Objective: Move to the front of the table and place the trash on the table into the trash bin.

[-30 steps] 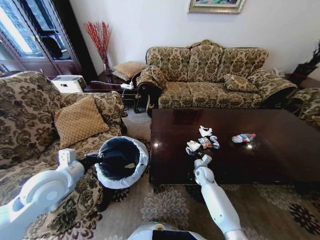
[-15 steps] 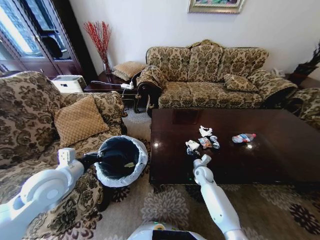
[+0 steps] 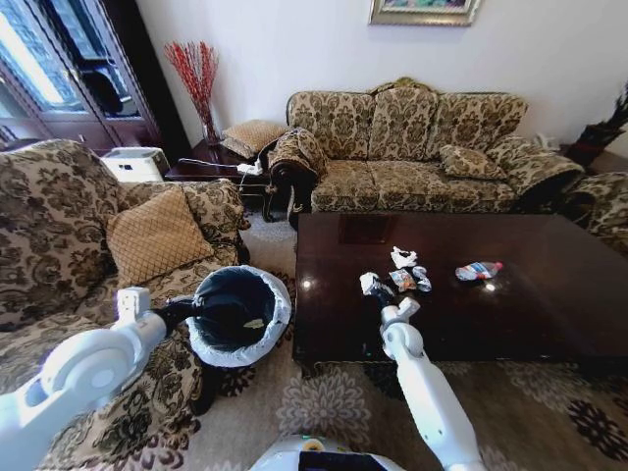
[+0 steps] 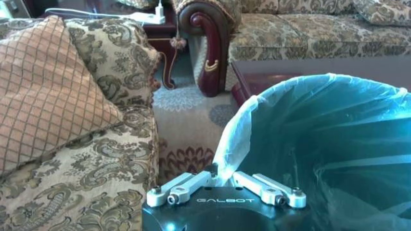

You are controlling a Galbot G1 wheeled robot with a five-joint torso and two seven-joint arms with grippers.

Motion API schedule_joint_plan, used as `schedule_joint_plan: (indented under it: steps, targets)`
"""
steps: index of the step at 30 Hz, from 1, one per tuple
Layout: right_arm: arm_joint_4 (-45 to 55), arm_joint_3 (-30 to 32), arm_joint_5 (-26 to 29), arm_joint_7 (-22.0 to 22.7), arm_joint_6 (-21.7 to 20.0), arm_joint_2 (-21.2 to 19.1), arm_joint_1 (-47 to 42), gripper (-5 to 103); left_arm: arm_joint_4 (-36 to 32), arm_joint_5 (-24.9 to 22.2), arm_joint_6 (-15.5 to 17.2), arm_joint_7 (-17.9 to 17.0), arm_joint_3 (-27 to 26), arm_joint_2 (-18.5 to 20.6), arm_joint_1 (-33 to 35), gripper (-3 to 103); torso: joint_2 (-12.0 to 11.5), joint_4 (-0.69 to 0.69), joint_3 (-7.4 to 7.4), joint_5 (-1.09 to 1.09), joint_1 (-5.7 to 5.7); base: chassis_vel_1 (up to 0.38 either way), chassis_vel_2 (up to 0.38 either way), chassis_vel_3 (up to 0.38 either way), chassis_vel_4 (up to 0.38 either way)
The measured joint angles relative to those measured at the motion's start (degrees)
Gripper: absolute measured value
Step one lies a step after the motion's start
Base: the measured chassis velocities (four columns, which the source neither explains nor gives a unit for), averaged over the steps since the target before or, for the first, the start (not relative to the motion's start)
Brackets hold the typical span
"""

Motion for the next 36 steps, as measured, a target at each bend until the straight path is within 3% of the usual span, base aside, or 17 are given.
schedule_joint_plan:
  steps: [7, 9, 13, 20, 21, 24, 27, 28, 30, 36]
  targets:
    - [12.2, -6.3, -3.23, -0.02, 1.78, 0.51, 0.17, 0, -0.27, -0.75, 0.16, -0.58, -0.1, 1.02, -0.07, 0, 0.0, 0.01, 0.0, -0.03, 0.0, 0.0, 0.0, 0.0, 0.0]
    - [13.12, -7.12, -6.32, -0.03, 1.99, 1.02, 0.14, 0, -0.2, -0.72, 0.17, -0.57, 0.24, 0.71, -0.24, 0, 0.0, 0.02, -0.01, 0.0, 0.0, 0.0, 0.0, 0.0, 0.0]
    - [10.57, -6.9, -6.99, -0.03, 2.95, 0.97, -0.56, -3, 0.07, -0.42, 0.19, -0.53, 0.76, 0.22, -0.47, 0, 0.0, 0.0, 0.0, -0.03, 0.0, 0.0, 0.0, 0.0, 0.0]
    - [-6.1, -0.41, -4.47, -0.01, 3.89, 1.05, 0.68, 24, 0.81, 0.41, 0.18, 0.09, 1.27, -0.18, -0.7, 0, 0.0, 0.0, 0.0, 0.0, 0.0, 0.0, 0.0, 0.0, 0.0]
    - [-6.1, -0.41, -4.47, -0.01, 3.89, 1.05, 0.68, 24, 0.81, 0.41, 0.18, 0.09, 1.27, -0.18, -0.7, 0, 0.0, 0.0, 0.0, 0.0, 0.0, 0.0, 0.0, 0.0, 0.0]
    - [-10.22, 1.48, -0.5, -0.01, 2.4, 1.5, 1.46, 40, 0.91, 0.77, 0.13, 0.28, 1.43, -0.24, -0.66, 0, 0.0, 0.0, 0.0, 0.0, 0.0, 0.0, 0.0, 0.0, 0.0]
    - [-13.23, 2.35, -0.8, -0.01, 3.02, 1.83, 2.23, 45, 0.92, 0.93, 0.1, 0.37, 1.46, -0.22, -0.64, 0, 0.0, 0.01, 0.0, -0.01, 0.0, 0.0, 0.0, 0.0, 0.0]
    - [-14.44, 2.98, -0.9, -0.01, 3.22, 1.92, 2.61, 56, 0.92, 0.97, 0.09, 0.4, 1.46, -0.21, -0.63, 0, 0.0, 0.01, 0.0, -0.01, 0.0, 0.0, 0.0, 0.0, 0.0]
    - [-15.31, 3.56, -0.9, -0.01, 3.26, 1.93, 2.9, 56, 0.92, 1.02, 0.07, 0.41, 1.46, -0.21, -0.62, 0, 0.0, 0.01, 0.0, -0.01, 0.0, 0.0, 0.0, 0.0, 0.0]
    - [-19.03, 4.85, -0.86, -0.01, 3.54, 0.7, 3.9, 83, 0.67, 1.79, 0.05, 0.65, 1.62, -0.71, -0.29, 0, 0.0, 0.0, 0.0, -0.01, 0.0, 0.0, 0.0, 0.0, 0.0]
